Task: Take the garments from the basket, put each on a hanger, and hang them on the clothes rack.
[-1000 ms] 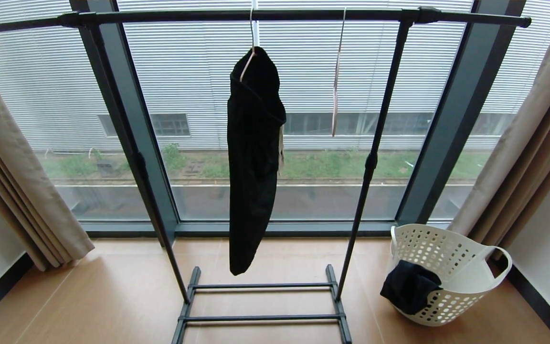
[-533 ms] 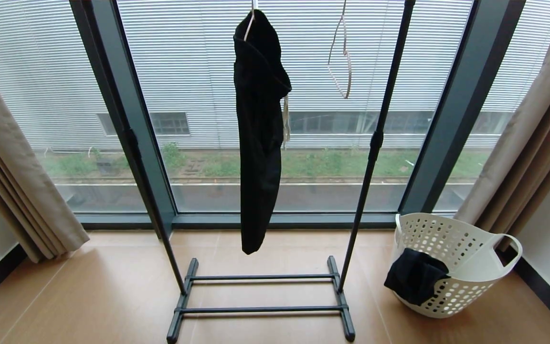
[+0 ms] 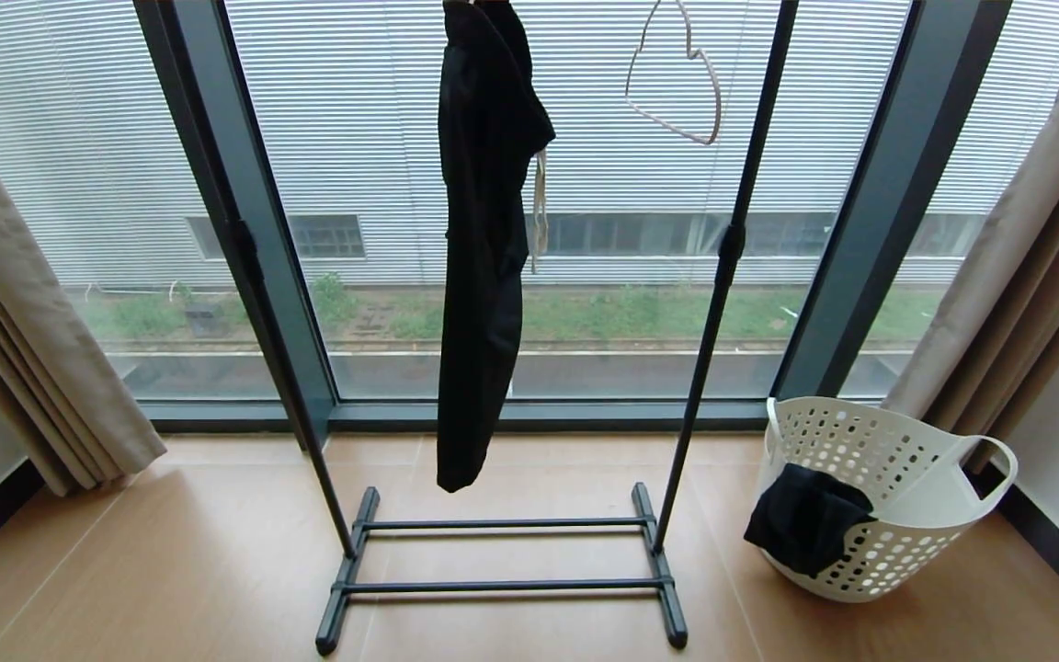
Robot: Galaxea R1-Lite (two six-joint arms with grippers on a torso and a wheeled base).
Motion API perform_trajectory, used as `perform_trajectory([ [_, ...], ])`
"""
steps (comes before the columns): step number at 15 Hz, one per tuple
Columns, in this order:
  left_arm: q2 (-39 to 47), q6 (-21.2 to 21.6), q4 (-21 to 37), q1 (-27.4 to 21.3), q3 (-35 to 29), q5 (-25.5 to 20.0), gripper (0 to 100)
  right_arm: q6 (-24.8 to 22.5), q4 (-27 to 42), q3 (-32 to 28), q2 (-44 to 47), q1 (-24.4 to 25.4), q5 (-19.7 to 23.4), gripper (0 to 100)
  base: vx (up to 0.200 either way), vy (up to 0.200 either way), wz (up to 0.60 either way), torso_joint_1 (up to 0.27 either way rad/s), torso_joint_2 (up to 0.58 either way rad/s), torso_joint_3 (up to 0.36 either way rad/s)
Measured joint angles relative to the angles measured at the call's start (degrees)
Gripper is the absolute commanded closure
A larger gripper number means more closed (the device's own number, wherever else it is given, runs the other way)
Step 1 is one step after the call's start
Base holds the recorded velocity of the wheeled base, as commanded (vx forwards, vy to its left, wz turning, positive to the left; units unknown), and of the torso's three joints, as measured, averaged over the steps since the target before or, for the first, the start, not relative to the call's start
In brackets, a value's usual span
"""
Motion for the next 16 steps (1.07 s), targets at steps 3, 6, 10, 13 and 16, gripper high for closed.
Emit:
perform_trajectory([
  [3, 0.0, 0.0, 0.1, 0.0, 0.0, 0.0, 0, 0.0, 0.0, 0.0, 0.0, 0.0, 0.0, 0, 0.0, 0.0, -0.6, 0.001, 0.0, 0.004],
  [6, 0.0, 0.2, 0.0, 0.0, 0.0, -0.1, 0, 0.1, 0.0, 0.0, 0.0, 0.0, 0.0, 0, 0.0, 0.0, -0.6, 0.002, 0.0, 0.005],
  [10, 0.0, 0.4, 0.0, 0.0, 0.1, -0.1, 0, 0.3, 0.0, 0.0, 0.0, 0.0, 0.0, 0, 0.0, -0.05, -0.15, 0.004, 0.0, 0.001],
  [13, 0.0, 0.4, 0.0, 0.0, 0.1, -0.1, 0, 0.2, 0.0, 0.0, 0.0, -0.1, 0.0, 0, 0.0, -0.2, 0.0, -0.002, 0.0, 0.001],
  [16, 0.0, 0.4, 0.0, 0.0, 0.1, -0.1, 0, 0.2, 0.0, 0.0, 0.0, 0.0, -0.1, 0, 0.0, -0.2, 0.0, -0.001, 0.0, 0.005],
])
